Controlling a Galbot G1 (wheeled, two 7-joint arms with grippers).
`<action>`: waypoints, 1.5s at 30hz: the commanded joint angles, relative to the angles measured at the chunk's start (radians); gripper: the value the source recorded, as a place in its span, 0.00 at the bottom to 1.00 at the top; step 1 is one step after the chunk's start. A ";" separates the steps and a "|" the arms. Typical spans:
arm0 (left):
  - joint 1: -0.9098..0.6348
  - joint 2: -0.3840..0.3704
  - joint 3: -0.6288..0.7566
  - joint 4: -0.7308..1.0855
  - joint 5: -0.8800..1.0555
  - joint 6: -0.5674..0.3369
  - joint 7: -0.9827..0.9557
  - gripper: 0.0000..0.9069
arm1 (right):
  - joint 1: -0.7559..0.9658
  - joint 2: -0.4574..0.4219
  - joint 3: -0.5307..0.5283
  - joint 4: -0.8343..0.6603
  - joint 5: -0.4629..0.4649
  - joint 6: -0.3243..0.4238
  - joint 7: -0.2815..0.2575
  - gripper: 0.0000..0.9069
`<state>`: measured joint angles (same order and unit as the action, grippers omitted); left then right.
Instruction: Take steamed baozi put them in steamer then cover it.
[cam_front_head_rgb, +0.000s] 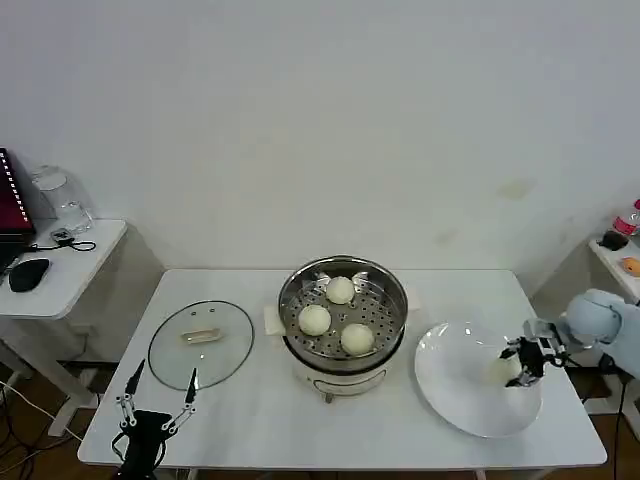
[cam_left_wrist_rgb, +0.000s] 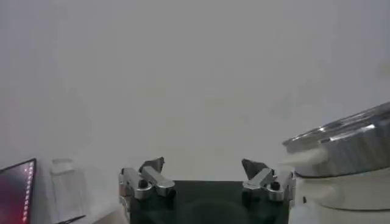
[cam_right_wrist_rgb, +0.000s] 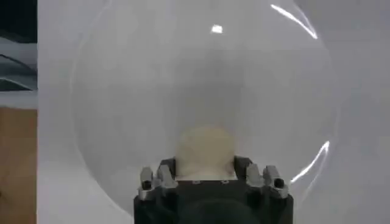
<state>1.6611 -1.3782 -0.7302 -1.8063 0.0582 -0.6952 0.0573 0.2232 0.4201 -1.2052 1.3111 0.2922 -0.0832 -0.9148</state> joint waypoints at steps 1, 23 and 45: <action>-0.005 0.004 0.008 0.014 0.004 0.000 0.004 1.00 | 0.373 0.008 -0.165 0.125 0.212 -0.019 0.002 0.70; -0.023 0.010 0.018 0.040 0.003 0.000 0.005 1.00 | 0.652 0.360 -0.355 0.257 0.410 -0.082 0.050 0.70; -0.013 0.002 0.008 0.050 -0.008 -0.012 0.001 1.00 | 0.511 0.536 -0.408 0.040 0.320 -0.075 0.044 0.71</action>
<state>1.6486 -1.3746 -0.7245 -1.7592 0.0504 -0.7066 0.0582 0.7544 0.8934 -1.5961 1.4055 0.6266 -0.1579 -0.8736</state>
